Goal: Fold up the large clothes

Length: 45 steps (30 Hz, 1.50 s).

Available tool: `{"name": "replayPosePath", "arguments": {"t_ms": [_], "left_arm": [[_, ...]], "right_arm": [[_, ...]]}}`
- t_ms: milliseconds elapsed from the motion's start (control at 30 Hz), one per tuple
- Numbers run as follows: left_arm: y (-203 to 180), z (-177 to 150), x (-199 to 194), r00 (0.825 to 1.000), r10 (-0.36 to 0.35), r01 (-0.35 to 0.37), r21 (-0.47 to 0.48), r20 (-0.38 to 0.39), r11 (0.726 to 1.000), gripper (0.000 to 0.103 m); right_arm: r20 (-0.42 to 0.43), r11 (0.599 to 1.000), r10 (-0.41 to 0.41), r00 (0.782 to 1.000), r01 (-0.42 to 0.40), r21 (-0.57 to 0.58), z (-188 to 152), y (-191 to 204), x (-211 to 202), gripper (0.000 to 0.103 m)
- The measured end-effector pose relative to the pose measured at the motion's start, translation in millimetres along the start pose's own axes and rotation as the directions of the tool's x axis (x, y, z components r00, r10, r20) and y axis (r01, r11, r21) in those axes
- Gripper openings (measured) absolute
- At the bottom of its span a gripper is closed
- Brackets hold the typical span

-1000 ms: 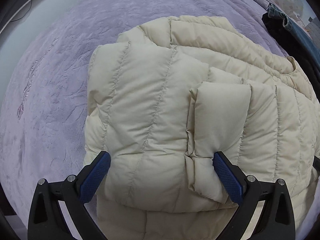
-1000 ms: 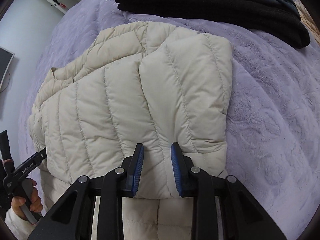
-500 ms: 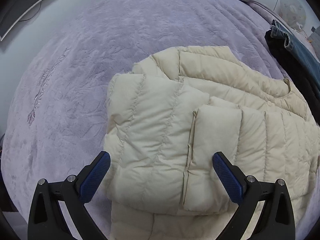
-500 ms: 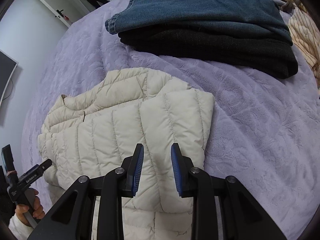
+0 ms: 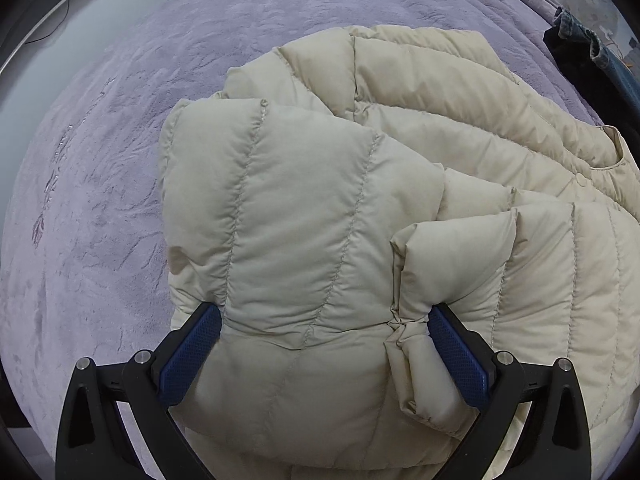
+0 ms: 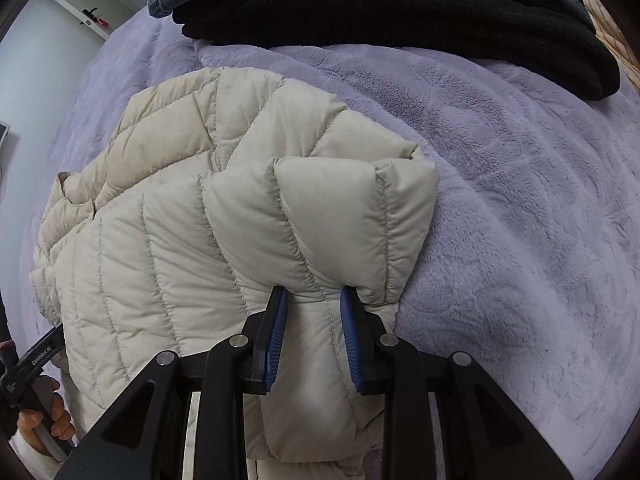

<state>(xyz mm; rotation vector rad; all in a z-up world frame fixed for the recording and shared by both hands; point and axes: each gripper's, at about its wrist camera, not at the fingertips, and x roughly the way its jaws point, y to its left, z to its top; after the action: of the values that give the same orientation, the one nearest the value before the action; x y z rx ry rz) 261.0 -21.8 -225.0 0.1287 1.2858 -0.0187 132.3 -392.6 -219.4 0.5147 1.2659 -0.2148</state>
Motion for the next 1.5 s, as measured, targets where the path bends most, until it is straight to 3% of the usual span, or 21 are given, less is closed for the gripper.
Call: {"name": "replayPosePath", "arguments": {"t_ms": [467, 667, 733, 800, 1300, 1500], "left_arm": [[-2.5, 5.7, -17.3, 1.000, 0.031, -0.031, 0.009, -0.005, 0.999, 0.103], [4.7, 3.3, -44.5, 1.000, 0.022, -0.022, 0.025, 0.014, 0.999, 0.103], [7.8, 0.6, -50.2, 1.000, 0.020, -0.021, 0.029, 0.013, 0.999, 0.103], [10.1, -3.6, -53.2, 1.000, 0.025, -0.025, 0.032, 0.009, 0.999, 0.103], [22.5, -58.4, -69.6, 0.996, 0.023, -0.019, 0.051, -0.083, 0.998, 0.103], [31.3, -84.8, -80.8, 0.993, 0.009, -0.001, 0.070, -0.119, 0.998, 0.103]], "right_arm": [[-0.001, 1.000, -0.021, 1.000, 0.021, 0.013, 1.6, 4.8, -11.7, 0.033], [0.017, 1.000, 0.011, 1.000, -0.011, 0.024, 0.0, 11.0, -34.5, 0.043], [0.019, 0.999, 0.021, 1.000, -0.021, 0.025, -2.3, 13.5, -42.7, 0.051], [0.018, 0.999, 0.030, 0.999, -0.030, 0.027, -4.7, 15.3, -49.1, 0.057], [-0.061, 1.000, 0.005, 0.998, -0.004, 0.018, -56.6, 17.2, -76.1, 0.060], [-0.088, 1.000, 0.012, 0.996, -0.010, 0.012, -85.3, 14.6, -86.2, 0.081]]}}
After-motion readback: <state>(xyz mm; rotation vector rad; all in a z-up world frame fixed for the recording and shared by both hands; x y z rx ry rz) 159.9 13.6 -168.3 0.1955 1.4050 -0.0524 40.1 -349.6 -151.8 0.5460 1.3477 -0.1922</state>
